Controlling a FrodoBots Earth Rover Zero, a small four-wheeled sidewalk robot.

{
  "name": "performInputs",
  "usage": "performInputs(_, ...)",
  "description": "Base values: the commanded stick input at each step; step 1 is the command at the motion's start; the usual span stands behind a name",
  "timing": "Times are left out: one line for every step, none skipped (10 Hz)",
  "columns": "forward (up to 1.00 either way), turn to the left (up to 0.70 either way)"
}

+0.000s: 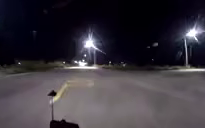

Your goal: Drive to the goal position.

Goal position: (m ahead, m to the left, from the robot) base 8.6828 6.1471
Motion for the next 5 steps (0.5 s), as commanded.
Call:
performInputs(0.85,0.27)
performInputs(0.85,0.27)
performInputs(0.85,0.27)
performInputs(0.85,0.16)
performInputs(0.85,0.01)
